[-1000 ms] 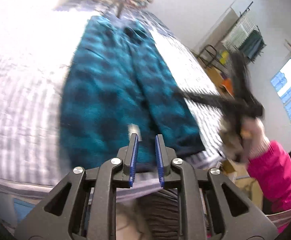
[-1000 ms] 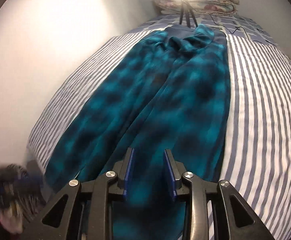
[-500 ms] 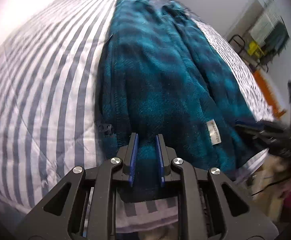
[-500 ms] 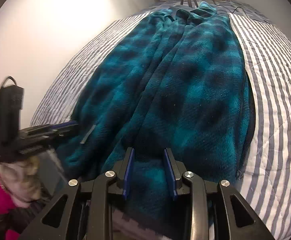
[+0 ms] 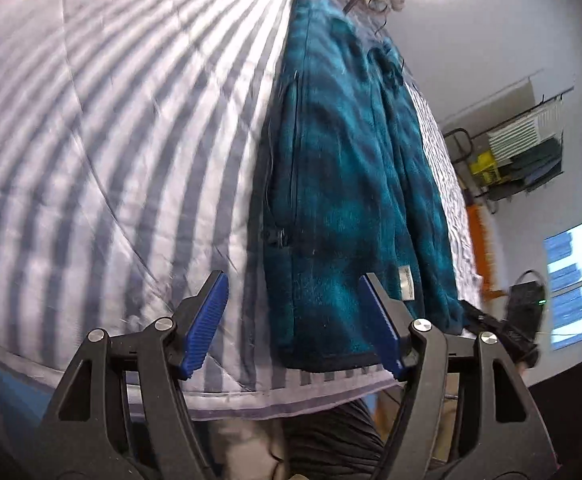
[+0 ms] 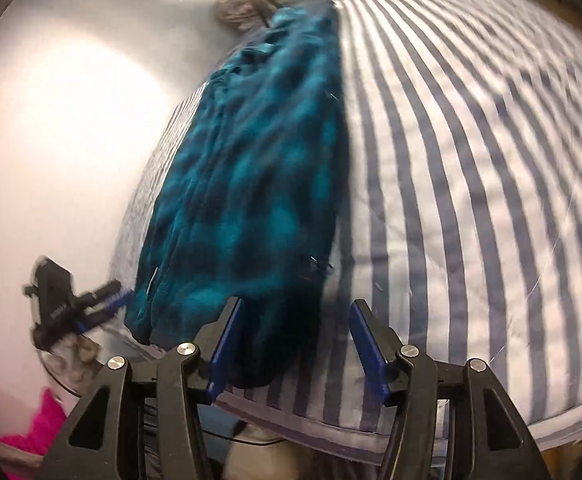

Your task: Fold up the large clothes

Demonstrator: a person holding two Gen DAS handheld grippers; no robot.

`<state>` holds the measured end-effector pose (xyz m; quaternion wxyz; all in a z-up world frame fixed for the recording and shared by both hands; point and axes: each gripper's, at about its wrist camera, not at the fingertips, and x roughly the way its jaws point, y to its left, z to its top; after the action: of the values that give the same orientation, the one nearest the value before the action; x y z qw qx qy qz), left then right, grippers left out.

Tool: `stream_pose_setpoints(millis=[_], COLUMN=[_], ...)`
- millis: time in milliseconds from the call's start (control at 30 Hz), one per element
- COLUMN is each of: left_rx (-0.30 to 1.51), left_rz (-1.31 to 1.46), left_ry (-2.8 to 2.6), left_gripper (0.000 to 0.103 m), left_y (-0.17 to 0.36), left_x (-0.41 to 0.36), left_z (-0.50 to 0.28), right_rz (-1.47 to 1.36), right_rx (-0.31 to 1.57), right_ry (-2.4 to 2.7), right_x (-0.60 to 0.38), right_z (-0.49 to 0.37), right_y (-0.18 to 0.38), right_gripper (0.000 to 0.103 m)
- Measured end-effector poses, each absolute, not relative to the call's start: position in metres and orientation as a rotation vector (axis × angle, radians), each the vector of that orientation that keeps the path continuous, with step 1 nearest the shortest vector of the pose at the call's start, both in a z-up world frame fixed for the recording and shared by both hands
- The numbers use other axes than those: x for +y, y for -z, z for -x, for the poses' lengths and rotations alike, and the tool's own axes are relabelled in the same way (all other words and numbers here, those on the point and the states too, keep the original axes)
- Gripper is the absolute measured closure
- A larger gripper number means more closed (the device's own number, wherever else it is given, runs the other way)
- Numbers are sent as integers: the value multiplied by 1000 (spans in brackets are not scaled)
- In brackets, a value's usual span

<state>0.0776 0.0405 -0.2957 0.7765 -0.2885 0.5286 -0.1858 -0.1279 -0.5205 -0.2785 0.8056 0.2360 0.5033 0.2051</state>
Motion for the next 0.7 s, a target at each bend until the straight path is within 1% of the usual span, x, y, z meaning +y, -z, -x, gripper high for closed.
stream_pose_setpoints(millis=[100, 200, 233, 267, 300, 333, 367, 400, 433, 467, 567, 633, 700], left_rx=[1155, 1171, 1178, 1189, 1213, 1242, 1238, 1227, 1221, 1216, 1183, 1146, 1115], left_rz=[660, 682, 677, 676, 679, 668, 646, 624, 616, 634, 706, 722, 731], left_ry=[419, 440, 449, 462, 483, 492, 481, 474, 475, 479, 520, 544, 563], left_gripper=[35, 37, 41, 53, 60, 67, 71, 73, 81, 86, 89, 90, 90], left_y=[303, 306, 306, 308, 310, 315, 314, 312, 309, 306, 288, 268, 249], left_x=[39, 36, 34, 30, 24, 17, 15, 12, 10, 10, 13, 12, 9], left_z=[-81, -81, -80, -81, -83, -80, -78, -77, -76, -76, -76, -77, -81], right_rz=[-604, -634, -636, -645, -663, -672, -667, -649, -618, -599, -689, -712, -685], right_rx=[1082, 1097, 1093, 1089, 1091, 1095, 1105, 1112, 1119, 1124, 1113, 1076, 1048], right_ry=[-506, -559, -558, -563, -575, -591, -608, -611, -600, -587, -598, -625, -637], right_x=[-522, -514, -511, -508, -505, -501, -494, -488, -481, -476, -479, -479, -473], right_z=[131, 133, 133, 133, 132, 130, 130, 130, 130, 129, 129, 128, 127], right_y=[290, 300, 302, 302, 302, 303, 303, 303, 302, 301, 294, 275, 248], right_gripper=[45, 45, 45, 45, 45, 49, 53, 54, 61, 68, 80, 83, 84])
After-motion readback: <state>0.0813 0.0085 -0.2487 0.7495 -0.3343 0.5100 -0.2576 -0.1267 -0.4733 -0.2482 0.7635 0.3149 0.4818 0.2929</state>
